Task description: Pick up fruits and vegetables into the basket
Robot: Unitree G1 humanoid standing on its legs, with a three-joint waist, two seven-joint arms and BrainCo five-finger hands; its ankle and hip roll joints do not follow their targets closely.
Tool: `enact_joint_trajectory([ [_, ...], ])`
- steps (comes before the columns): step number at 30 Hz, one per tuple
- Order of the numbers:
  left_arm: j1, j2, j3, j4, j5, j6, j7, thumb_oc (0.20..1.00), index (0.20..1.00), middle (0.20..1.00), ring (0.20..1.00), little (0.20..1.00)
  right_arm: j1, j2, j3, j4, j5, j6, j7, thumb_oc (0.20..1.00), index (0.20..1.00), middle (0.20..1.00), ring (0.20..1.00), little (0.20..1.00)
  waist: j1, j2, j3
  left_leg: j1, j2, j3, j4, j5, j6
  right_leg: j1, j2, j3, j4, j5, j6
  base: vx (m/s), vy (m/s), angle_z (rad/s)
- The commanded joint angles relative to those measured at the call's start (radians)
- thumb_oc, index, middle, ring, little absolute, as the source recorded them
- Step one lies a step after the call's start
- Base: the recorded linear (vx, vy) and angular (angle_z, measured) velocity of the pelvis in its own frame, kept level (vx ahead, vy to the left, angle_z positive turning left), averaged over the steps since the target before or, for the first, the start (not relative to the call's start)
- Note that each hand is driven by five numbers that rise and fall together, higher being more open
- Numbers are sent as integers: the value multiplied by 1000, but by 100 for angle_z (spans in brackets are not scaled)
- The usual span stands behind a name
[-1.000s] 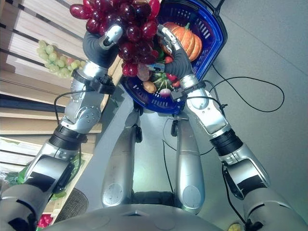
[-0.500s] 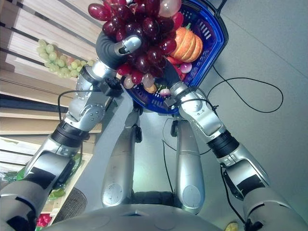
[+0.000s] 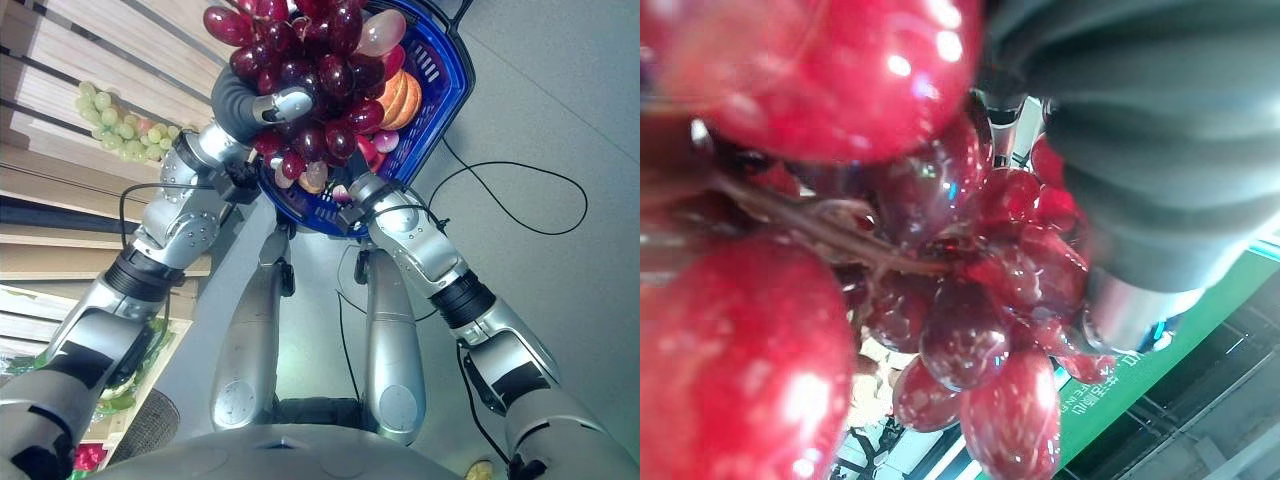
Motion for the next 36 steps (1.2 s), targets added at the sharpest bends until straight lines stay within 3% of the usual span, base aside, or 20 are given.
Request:
enact_joint_trajectory([
  [1,-16,-61,-38,-170,24,-38,-49,200,200,200,200,200,-55,36,-10,-115,12,-86,-34,200,200,200,200,200,-25,22,-42,-11,-47,22,109,-117,31,109,-11,-36,-154,69,95,0,0,0],
  [12,2,-71,3,-169,26,-73,29,200,200,200,200,200,-26,45,-49,-104,-11,-120,-66,200,200,200,200,200,-26,23,-42,-15,-51,20,109,-117,32,106,-12,-37,-156,70,95,0,0,0],
  [13,6,-72,6,-171,29,-79,54,542,542,542,542,542,-24,45,-49,-107,-15,-121,-70,200,200,200,200,200,-26,24,-42,-15,-52,19,109,-117,32,106,-12,-37,-156,70,95,0,0,0],
  [14,7,-71,11,-164,25,-89,66,1000,1000,1000,1000,1000,-22,48,-51,-104,-17,-120,-70,200,200,200,200,200,-26,24,-42,-15,-53,18,109,-117,32,105,-12,-37,-155,70,95,0,0,0],
  [17,20,-77,30,-161,30,-117,103,1000,1000,1000,1000,1000,-17,50,-60,-102,-23,-120,-74,200,200,200,200,200,-23,25,-42,-16,-55,16,108,-116,33,105,-12,-38,-155,69,95,0,0,0],
  [21,35,-71,55,-148,195,-203,309,1000,1000,1000,1000,1000,-6,55,-69,-101,-36,-118,-91,200,200,200,200,200,-18,26,-42,-15,-57,11,105,-114,34,107,-12,-41,-155,67,95,0,0,0],
  [23,35,-70,55,-146,203,-207,321,1000,1000,1000,1000,1000,-6,55,-70,-101,-37,-118,-92,200,200,200,200,200,-17,26,-42,-15,-57,11,105,-114,34,107,-12,-41,-154,67,95,0,0,0],
  [24,39,-53,82,-121,313,-238,429,1000,1000,1000,1000,1000,-1,51,-82,-91,-41,-123,-102,200,200,200,200,200,-12,27,-42,-13,-59,7,106,-114,33,109,-14,-44,-153,63,96,0,0,0],
  [28,46,-32,116,-90,390,-241,539,1000,1000,1000,1000,1000,7,40,-94,-76,-36,-127,-112,200,200,200,200,200,-8,29,-42,-16,-60,4,109,-115,32,106,-15,-48,-148,60,96,0,0,0],
  [31,51,-13,146,-41,485,-210,693,1000,1000,1000,1000,1000,17,33,-106,-51,-36,-140,-118,200,200,200,200,200,-7,31,-42,-18,-60,2,113,-117,28,103,-18,-49,-143,57,98,0,0,0],
  [34,52,-6,157,-17,511,-202,730,1000,1000,1000,1000,1000,23,32,-110,-40,-39,-144,-118,200,200,200,200,200,-7,32,-42,-18,-60,2,116,-118,28,102,-18,-49,-140,56,98,0,0,0],
  [36,56,14,189,45,551,-190,806,1000,1000,1000,1000,1000,28,26,-119,-15,-49,-137,-121,200,200,200,200,200,-6,35,-42,-15,-61,2,114,-117,25,104,-20,-49,-141,54,97,-5,16,0],
])
